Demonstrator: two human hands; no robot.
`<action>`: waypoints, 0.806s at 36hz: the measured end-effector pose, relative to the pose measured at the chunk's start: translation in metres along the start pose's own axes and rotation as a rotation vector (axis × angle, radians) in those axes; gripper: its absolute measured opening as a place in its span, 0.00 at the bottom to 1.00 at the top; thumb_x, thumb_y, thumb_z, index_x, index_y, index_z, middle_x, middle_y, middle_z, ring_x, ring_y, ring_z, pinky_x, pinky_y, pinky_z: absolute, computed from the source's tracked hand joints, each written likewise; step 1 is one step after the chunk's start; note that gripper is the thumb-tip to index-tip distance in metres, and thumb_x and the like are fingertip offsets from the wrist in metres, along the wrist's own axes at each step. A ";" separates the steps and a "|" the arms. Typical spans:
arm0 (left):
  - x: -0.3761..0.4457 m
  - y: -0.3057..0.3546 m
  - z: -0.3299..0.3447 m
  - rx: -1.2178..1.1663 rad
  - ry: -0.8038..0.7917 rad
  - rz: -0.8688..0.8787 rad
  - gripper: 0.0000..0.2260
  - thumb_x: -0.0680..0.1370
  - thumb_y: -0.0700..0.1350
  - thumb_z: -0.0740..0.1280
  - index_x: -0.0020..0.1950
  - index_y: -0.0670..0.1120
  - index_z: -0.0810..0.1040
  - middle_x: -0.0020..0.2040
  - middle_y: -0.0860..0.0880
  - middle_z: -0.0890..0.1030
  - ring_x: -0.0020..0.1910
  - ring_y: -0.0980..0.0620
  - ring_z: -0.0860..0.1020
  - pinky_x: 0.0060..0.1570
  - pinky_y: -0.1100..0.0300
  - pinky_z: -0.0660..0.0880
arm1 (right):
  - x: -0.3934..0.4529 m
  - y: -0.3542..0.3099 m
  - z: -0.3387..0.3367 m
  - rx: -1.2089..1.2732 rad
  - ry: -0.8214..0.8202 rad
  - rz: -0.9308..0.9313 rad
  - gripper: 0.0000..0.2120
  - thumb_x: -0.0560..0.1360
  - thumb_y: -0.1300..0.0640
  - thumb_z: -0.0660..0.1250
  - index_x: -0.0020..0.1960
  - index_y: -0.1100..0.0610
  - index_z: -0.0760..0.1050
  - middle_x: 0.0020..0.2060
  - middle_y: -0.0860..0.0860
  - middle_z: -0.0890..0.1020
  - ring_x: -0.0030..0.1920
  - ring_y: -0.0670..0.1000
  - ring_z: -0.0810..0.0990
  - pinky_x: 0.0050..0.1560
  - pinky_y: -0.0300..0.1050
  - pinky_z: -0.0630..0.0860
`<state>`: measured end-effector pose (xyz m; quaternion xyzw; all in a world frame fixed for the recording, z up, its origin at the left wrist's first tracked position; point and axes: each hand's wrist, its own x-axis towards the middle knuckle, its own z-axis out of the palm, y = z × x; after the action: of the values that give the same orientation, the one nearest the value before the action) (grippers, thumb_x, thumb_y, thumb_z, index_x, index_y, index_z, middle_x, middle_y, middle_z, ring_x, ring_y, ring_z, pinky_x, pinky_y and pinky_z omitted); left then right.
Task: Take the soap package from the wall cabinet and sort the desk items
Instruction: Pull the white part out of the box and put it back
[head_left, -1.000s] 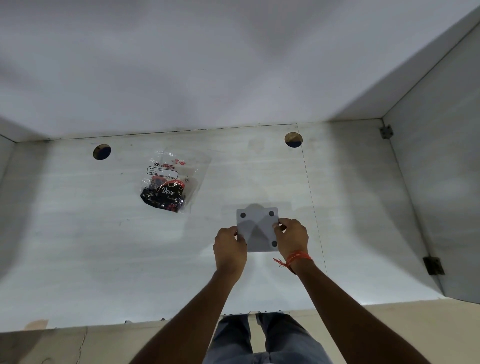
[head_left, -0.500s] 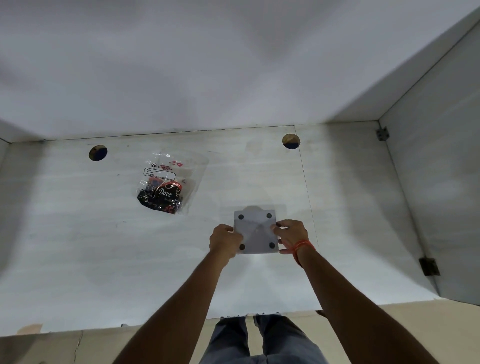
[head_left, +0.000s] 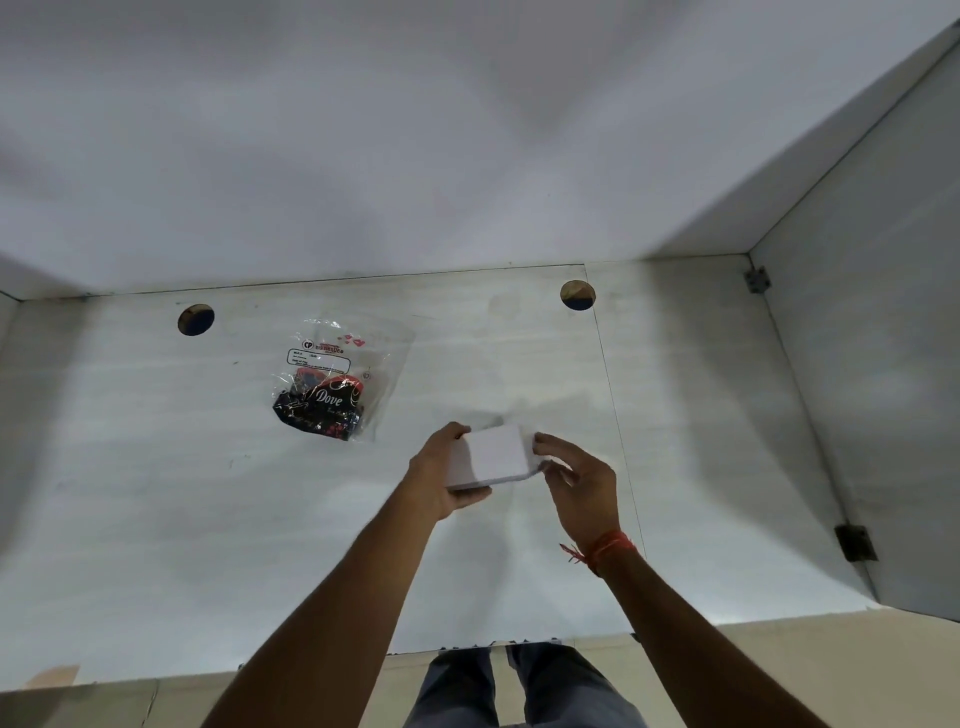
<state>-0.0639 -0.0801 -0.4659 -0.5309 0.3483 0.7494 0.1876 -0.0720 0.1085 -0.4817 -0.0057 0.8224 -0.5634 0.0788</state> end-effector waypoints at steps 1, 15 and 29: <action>0.001 -0.001 0.001 -0.013 0.013 0.043 0.16 0.71 0.47 0.73 0.56 0.43 0.76 0.54 0.40 0.76 0.50 0.40 0.76 0.48 0.44 0.80 | 0.003 -0.004 0.002 0.024 0.011 0.061 0.13 0.73 0.72 0.67 0.50 0.58 0.83 0.52 0.52 0.85 0.54 0.45 0.82 0.56 0.37 0.78; 0.010 -0.008 0.001 -0.059 -0.036 0.383 0.15 0.76 0.44 0.70 0.60 0.37 0.79 0.57 0.38 0.83 0.56 0.40 0.81 0.56 0.43 0.77 | 0.054 -0.028 0.024 0.525 -0.004 0.592 0.13 0.70 0.63 0.74 0.53 0.58 0.76 0.49 0.58 0.85 0.45 0.57 0.85 0.44 0.49 0.79; 0.080 0.080 0.046 0.496 0.087 0.798 0.09 0.81 0.44 0.61 0.50 0.52 0.81 0.46 0.52 0.85 0.46 0.50 0.82 0.51 0.49 0.79 | 0.175 -0.022 0.057 0.186 -0.157 0.303 0.10 0.78 0.66 0.62 0.55 0.54 0.75 0.50 0.52 0.82 0.50 0.54 0.81 0.56 0.53 0.79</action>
<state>-0.1754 -0.1091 -0.5049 -0.3257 0.7012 0.6341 -0.0089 -0.2389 0.0302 -0.5029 0.0818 0.7493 -0.6167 0.2269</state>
